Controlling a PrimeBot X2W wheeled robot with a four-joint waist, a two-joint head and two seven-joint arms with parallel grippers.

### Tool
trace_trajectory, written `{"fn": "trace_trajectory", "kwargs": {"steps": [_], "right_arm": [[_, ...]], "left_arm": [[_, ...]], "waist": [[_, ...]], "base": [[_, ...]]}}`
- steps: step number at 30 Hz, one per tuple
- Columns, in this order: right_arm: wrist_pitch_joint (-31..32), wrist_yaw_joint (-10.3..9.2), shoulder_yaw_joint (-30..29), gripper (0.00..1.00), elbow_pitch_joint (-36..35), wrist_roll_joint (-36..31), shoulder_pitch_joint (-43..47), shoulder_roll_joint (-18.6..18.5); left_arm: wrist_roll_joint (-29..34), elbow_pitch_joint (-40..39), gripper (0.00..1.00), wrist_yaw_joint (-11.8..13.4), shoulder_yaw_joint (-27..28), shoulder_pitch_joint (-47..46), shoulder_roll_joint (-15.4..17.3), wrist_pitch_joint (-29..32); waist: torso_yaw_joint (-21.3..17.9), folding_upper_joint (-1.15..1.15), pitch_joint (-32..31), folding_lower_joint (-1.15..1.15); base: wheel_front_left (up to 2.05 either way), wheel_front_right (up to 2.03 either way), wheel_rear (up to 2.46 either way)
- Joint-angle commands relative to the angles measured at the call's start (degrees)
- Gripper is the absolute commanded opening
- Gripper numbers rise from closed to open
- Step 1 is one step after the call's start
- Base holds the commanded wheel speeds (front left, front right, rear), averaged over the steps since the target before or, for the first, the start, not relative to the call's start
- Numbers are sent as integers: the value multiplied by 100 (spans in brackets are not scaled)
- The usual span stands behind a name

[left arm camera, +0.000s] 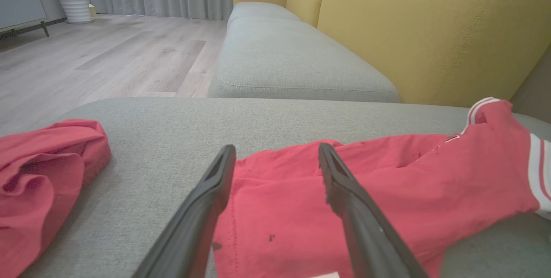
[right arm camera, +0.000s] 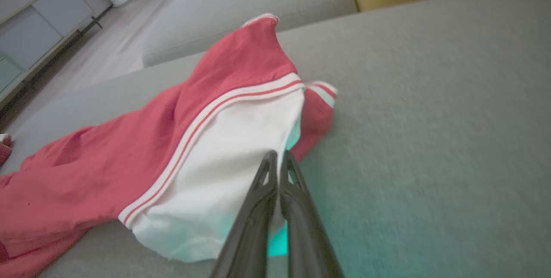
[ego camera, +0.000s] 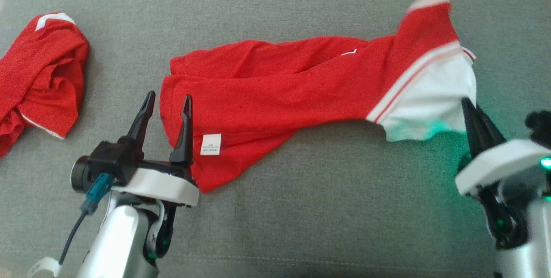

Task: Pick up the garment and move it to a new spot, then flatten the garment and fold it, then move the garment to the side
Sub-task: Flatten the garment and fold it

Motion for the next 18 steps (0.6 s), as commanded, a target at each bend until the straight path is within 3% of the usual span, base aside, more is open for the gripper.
{"fn": "trace_trajectory", "kwargs": {"steps": [1, 5, 9, 10, 11, 12, 18], "right_arm": [[176, 44, -27, 0, -322, 144, 56, 47], [505, 44, -382, 0, -456, 346, 445, 114], [452, 44, -549, 0, -301, 360, 559, 140], [405, 44, -549, 11, -240, 369, 545, 142], [331, 44, -548, 71, -189, 398, 520, 144], [233, 44, -545, 100, -140, 433, 490, 145], [-619, 44, -420, 100, -298, 209, 350, 147]], "left_arm": [[34, -197, 100, -19, 214, -83, 75, -68], [46, -218, 100, -32, 209, -76, 70, -68], [48, -217, 100, -39, 220, -73, 71, -68], [48, -210, 100, -43, 221, -72, 72, -68], [46, -204, 100, -48, 229, -72, 79, -68], [45, -196, 100, -52, 236, -74, 86, -68], [39, -165, 100, -39, 280, -40, 130, -68]], "waist": [[-13, 0, -3, 0], [-12, 0, 7, 0], [-22, 0, 29, 0], [-24, 0, 28, 0], [-30, 0, 30, 0], [-33, 0, 28, 0], [-64, 0, -37, 0]], "base": [[0, 0, 0], [0, 0, 0], [0, 0, 0], [0, 0, 0], [0, 0, 0], [0, 0, 0], [0, 0, 0]]}}
